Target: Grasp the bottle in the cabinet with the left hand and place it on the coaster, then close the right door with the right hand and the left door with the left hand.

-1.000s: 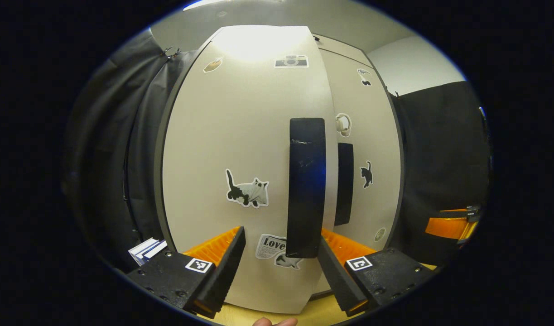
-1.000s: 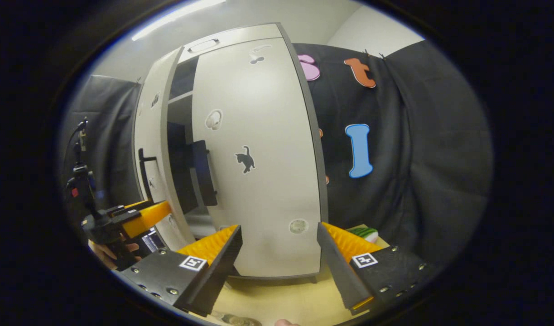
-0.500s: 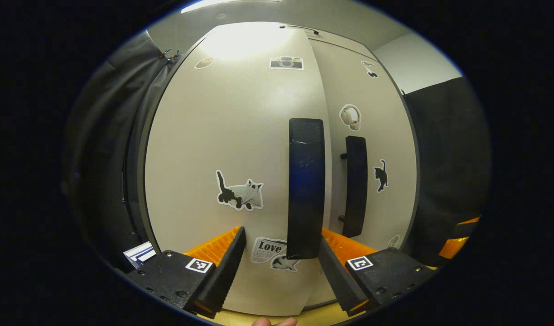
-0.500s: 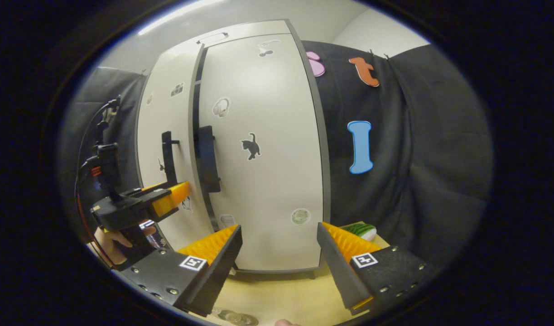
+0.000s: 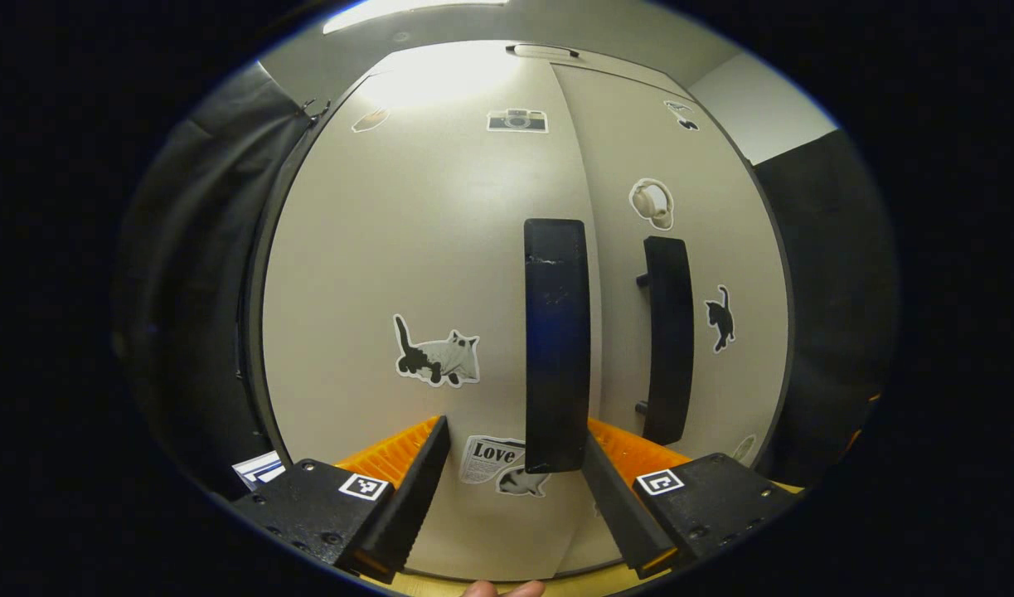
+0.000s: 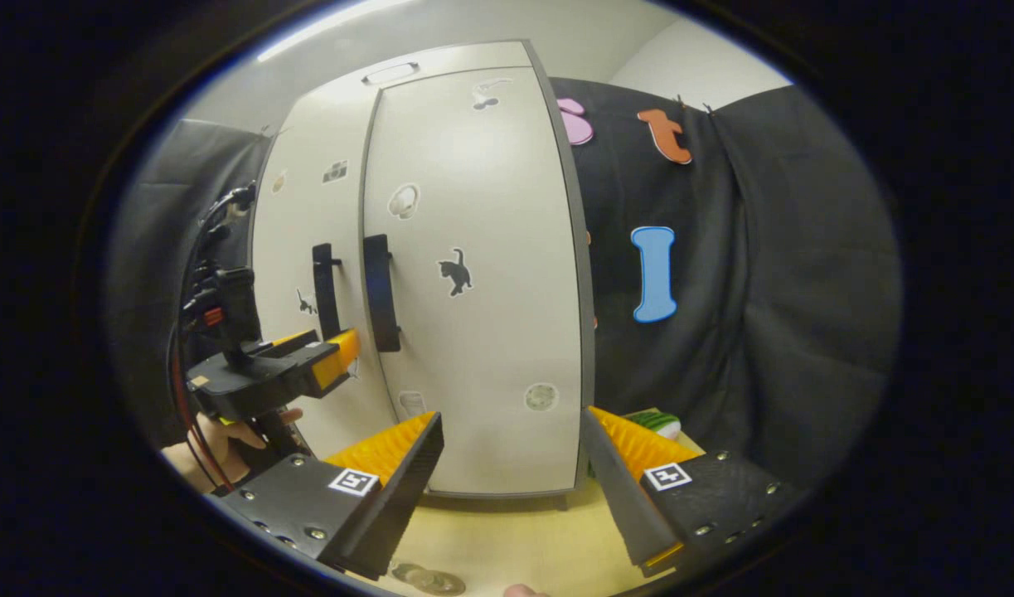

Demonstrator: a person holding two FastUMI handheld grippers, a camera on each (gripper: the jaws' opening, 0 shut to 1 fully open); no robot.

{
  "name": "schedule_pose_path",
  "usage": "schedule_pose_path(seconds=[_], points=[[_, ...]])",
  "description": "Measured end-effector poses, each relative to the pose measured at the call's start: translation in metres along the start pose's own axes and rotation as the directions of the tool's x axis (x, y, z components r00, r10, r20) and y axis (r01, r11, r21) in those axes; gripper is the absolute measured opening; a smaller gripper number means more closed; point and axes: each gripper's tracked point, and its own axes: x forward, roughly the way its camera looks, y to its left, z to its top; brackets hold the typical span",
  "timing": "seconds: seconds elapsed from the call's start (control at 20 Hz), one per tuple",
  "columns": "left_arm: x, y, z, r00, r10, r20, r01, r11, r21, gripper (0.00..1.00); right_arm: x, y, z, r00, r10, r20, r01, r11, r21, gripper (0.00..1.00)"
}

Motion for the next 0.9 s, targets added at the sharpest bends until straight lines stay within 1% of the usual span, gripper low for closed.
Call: schedule_pose_path(seconds=[0.15,0.2,0.25,0.35,0.4,0.45,0.6,0.7,0.85,0.9], points=[[0.002,-0.001,-0.001,1.0,0.009,-0.002,-0.009,1.0,0.004,0.94,-0.005,-0.003,0.001,1.0,-0.006,0.002,0.006,1.0,-0.009,1.0],[0.0,-0.001,-0.001,1.0,0.006,-0.005,-0.006,1.0,0.004,0.94,-0.007,-0.003,0.0,1.0,-0.008,-0.002,0.008,1.0,-0.014,0.97],[-0.002,-0.003,0.0,1.0,-0.002,-0.011,0.002,1.0,-0.007,0.94,-0.009,-0.004,0.001,1.0,-0.01,0.001,0.01,1.0,-0.022,1.0],[-0.01,-0.003,0.005,1.0,-0.01,-0.006,0.01,0.999,-0.039,0.94,-0.012,-0.002,0.001,1.0,-0.007,0.003,0.007,1.0,-0.029,1.0],[-0.017,-0.002,0.009,1.0,-0.011,-0.001,0.011,0.999,-0.044,0.95,-0.014,0.0,0.002,1.0,-0.002,0.005,0.002,1.0,-0.022,0.97],[-0.024,-0.002,0.014,1.0,-0.011,0.003,0.012,0.999,-0.041,0.95,-0.016,0.002,0.003,1.0,0.004,0.009,-0.004,1.0,-0.016,1.0],[-0.048,-0.002,0.024,1.0,-0.021,-0.004,0.021,1.0,-0.016,0.94,-0.019,0.01,0.012,1.0,0.017,0.022,-0.016,1.0,-0.013,1.0],[-0.069,0.0,0.035,1.0,-0.023,0.001,0.023,0.999,-0.027,0.94,-0.022,0.016,0.021,0.999,0.023,0.038,-0.023,1.0,-0.009,1.0],[-0.103,0.006,0.043,1.0,-0.017,-0.022,0.016,0.999,-0.031,0.94,-0.025,0.024,0.036,0.997,0.023,0.068,-0.023,1.0,-0.004,1.0],[-0.113,0.01,0.045,1.0,-0.006,-0.027,0.005,0.999,-0.031,0.94,-0.026,0.027,0.039,0.997,0.023,0.07,-0.023,1.0,-0.001,0.96]])
